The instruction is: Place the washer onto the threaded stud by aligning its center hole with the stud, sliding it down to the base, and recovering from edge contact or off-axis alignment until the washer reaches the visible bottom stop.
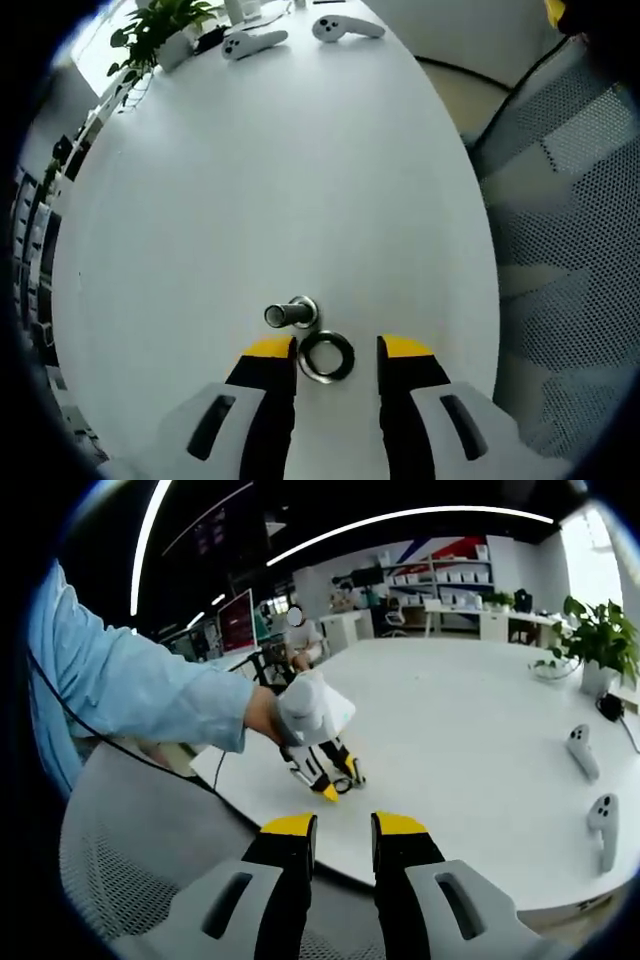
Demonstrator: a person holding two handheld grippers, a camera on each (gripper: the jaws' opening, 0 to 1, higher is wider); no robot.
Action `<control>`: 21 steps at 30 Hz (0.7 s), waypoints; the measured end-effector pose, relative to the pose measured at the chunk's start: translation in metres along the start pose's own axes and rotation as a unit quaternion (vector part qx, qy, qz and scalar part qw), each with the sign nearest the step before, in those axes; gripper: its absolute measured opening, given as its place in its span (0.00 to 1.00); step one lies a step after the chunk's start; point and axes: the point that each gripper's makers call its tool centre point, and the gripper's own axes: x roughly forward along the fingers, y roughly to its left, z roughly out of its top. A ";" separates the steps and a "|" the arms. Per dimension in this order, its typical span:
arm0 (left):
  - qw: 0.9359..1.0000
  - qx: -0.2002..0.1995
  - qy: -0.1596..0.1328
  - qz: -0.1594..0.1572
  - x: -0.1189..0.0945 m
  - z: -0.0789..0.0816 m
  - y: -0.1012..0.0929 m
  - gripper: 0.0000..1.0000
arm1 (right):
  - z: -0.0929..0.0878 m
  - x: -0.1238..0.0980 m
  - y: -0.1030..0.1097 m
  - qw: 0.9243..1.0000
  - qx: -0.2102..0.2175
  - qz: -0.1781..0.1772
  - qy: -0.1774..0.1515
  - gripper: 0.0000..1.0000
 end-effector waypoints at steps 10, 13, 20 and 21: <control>0.999 -0.012 0.025 -0.023 0.001 -0.009 -0.008 0.25 | 0.001 0.000 0.000 1.000 0.002 0.000 -0.002 0.24; 0.999 -0.013 0.027 -0.023 0.000 -0.010 -0.009 0.25 | 0.000 0.000 0.000 1.000 0.002 0.000 -0.002 0.24; 0.999 -0.032 0.015 -0.029 -0.013 -0.016 -0.013 0.26 | 0.000 0.000 -0.001 1.000 0.003 -0.001 -0.001 0.24; 0.999 -0.035 0.018 -0.031 -0.013 -0.019 -0.014 0.27 | 0.000 0.000 -0.001 1.000 0.002 -0.002 -0.001 0.24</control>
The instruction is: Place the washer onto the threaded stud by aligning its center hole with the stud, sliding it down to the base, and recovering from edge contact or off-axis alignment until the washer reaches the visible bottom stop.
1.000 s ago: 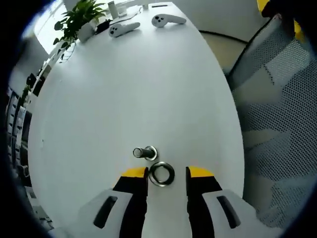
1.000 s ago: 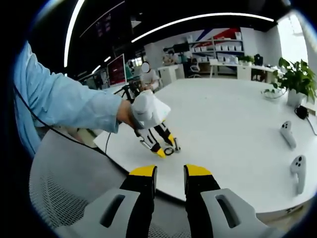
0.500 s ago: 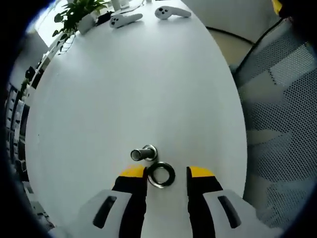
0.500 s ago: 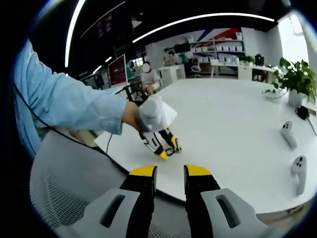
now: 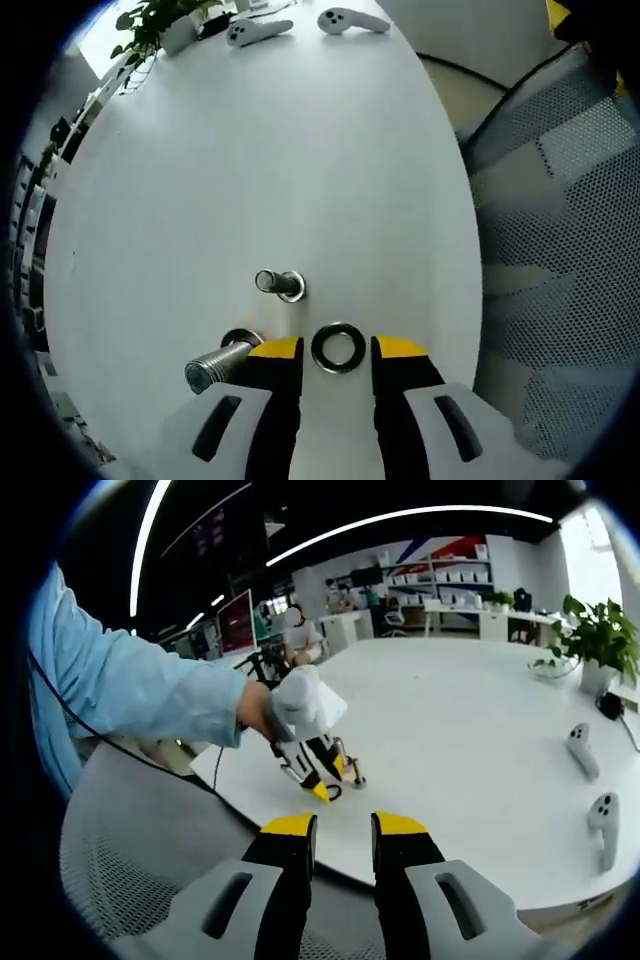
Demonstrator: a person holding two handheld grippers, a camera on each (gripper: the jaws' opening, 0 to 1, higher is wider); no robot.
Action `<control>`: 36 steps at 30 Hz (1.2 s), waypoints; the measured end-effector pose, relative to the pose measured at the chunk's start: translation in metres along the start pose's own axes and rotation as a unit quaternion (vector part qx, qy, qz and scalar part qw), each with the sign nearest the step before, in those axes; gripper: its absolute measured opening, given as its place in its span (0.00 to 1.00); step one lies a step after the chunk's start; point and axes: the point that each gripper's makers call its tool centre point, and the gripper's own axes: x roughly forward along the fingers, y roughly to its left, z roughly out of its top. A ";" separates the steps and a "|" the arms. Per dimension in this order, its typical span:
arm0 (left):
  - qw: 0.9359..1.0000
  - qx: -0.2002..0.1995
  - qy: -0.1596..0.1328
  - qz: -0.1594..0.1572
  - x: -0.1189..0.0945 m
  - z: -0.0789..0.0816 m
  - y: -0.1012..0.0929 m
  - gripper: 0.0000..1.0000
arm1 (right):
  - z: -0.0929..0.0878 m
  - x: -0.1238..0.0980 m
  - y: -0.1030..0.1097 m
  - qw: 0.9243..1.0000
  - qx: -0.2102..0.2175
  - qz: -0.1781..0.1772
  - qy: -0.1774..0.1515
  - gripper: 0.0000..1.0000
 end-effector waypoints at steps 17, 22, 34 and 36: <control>0.999 0.034 0.016 0.008 0.007 -0.006 0.004 0.22 | -0.001 0.000 0.000 1.000 -0.001 0.000 0.004 0.24; 0.999 0.036 0.015 0.007 0.007 -0.005 0.003 0.21 | -0.001 0.000 0.000 1.000 0.000 0.000 0.002 0.24; 1.000 0.008 -0.013 0.017 0.005 -0.005 0.006 0.19 | -0.001 0.000 0.000 1.000 0.001 -0.001 0.001 0.24; 0.999 0.009 -0.019 0.024 0.004 -0.007 0.009 0.19 | -0.001 0.000 0.000 1.000 0.001 -0.001 0.001 0.24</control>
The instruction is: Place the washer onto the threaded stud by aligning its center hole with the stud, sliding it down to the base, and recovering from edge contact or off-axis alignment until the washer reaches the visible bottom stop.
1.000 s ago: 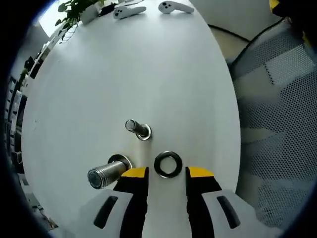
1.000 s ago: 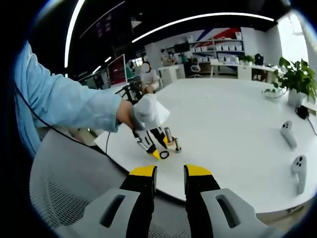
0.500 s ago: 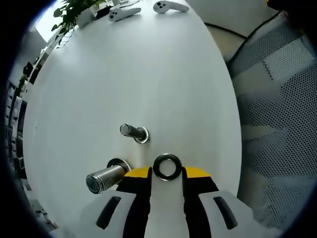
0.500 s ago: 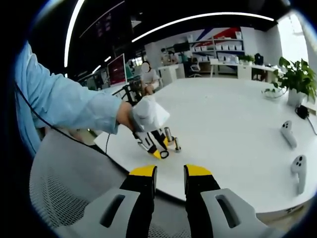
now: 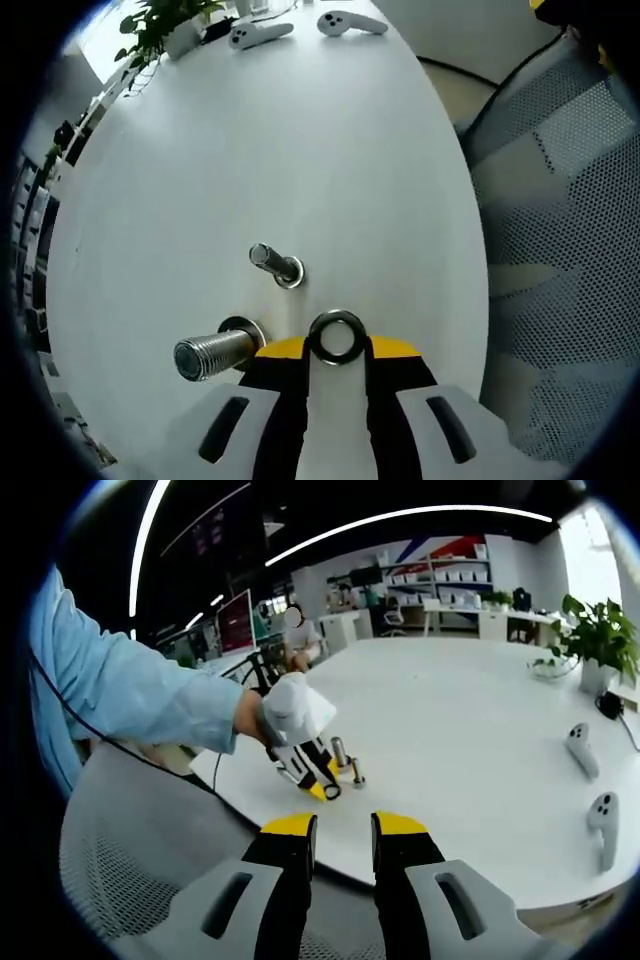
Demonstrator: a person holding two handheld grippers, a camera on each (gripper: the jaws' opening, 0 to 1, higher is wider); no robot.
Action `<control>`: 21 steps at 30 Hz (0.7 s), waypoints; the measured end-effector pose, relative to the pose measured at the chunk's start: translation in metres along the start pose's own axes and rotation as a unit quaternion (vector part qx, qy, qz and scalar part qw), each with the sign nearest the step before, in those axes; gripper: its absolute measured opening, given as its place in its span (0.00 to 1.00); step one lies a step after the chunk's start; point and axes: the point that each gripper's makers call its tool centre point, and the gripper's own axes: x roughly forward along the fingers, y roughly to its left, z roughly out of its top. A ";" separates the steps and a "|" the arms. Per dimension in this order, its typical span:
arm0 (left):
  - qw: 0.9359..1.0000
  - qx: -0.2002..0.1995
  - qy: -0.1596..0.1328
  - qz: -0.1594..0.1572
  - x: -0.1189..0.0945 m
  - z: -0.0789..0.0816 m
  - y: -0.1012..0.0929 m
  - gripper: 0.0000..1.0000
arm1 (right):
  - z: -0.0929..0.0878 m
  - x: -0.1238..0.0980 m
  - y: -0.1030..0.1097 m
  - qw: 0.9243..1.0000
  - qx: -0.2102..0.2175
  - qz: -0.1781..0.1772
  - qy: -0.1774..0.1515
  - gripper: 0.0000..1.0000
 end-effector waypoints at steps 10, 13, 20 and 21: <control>0.999 -0.018 -0.032 0.020 -0.022 0.005 0.010 0.18 | 0.000 0.000 0.000 1.000 -0.001 0.002 0.000 0.24; 0.999 -0.021 -0.036 0.027 -0.030 0.005 0.012 0.19 | 0.000 0.000 0.000 1.000 -0.001 0.002 0.000 0.24; 0.998 -0.017 -0.035 0.038 -0.048 0.002 0.017 0.19 | 0.000 0.000 0.000 1.000 -0.001 0.002 0.000 0.24; 0.998 -0.017 -0.036 0.039 -0.050 0.003 0.018 0.19 | 0.000 0.000 0.000 1.000 -0.001 0.001 -0.001 0.24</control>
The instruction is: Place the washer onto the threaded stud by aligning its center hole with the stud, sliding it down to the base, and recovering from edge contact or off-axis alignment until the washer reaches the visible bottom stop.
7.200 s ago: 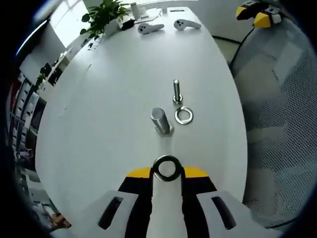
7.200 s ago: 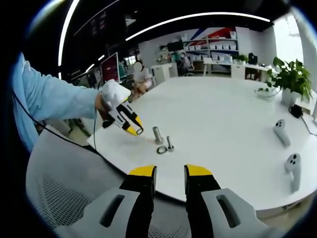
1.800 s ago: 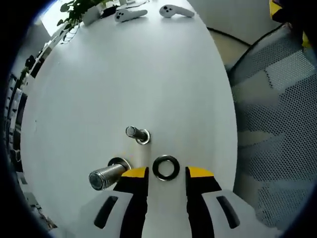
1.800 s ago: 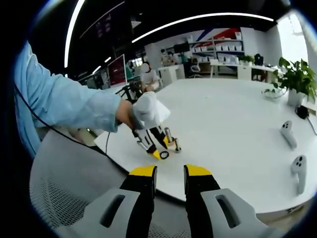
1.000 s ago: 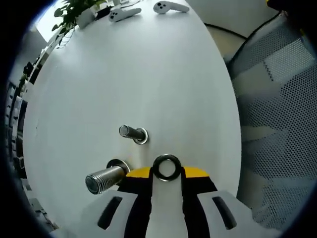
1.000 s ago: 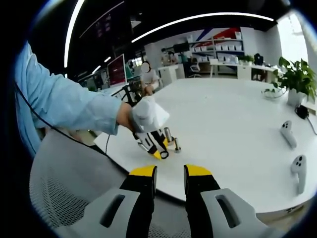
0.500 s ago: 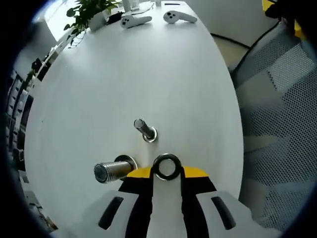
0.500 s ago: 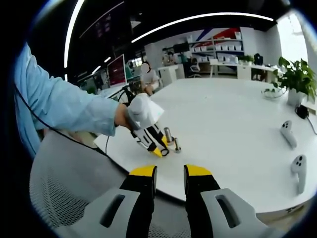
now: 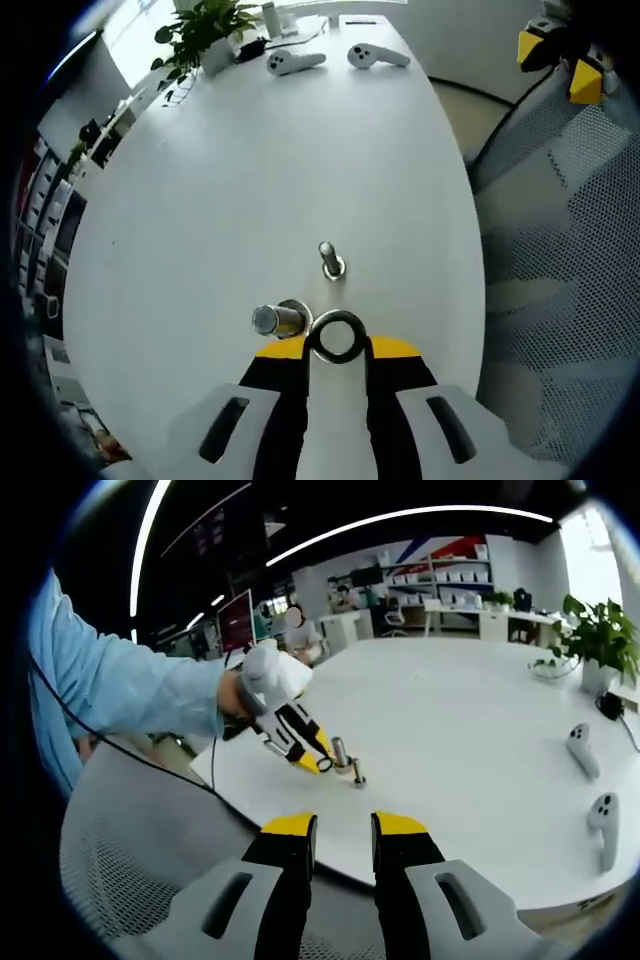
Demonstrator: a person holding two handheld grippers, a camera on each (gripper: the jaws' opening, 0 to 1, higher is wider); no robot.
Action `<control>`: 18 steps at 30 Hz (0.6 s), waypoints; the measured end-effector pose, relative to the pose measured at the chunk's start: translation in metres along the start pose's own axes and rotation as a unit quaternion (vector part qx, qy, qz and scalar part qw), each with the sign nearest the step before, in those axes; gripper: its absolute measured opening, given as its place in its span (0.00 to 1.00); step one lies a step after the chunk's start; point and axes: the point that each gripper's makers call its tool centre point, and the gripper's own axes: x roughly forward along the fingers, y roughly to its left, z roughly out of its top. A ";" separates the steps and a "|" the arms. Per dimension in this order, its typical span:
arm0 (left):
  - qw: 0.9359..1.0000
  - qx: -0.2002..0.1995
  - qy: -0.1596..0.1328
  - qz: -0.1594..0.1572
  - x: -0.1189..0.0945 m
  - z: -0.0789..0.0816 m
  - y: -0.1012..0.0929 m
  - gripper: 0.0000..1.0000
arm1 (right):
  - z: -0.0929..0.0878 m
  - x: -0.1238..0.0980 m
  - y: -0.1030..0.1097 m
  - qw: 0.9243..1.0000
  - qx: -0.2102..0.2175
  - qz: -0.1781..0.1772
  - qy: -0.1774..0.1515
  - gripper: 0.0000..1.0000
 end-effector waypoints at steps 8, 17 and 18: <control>0.999 0.026 -0.015 0.032 -0.021 0.018 0.016 0.19 | 0.000 0.000 0.000 1.000 0.001 -0.001 0.000 0.24; 0.997 0.054 0.010 0.056 -0.016 0.015 0.035 0.19 | 0.000 0.000 -0.001 1.000 0.001 -0.002 -0.001 0.24; 0.997 0.054 0.012 0.055 -0.015 0.015 0.037 0.19 | 0.000 0.000 -0.001 1.000 0.001 -0.002 0.000 0.24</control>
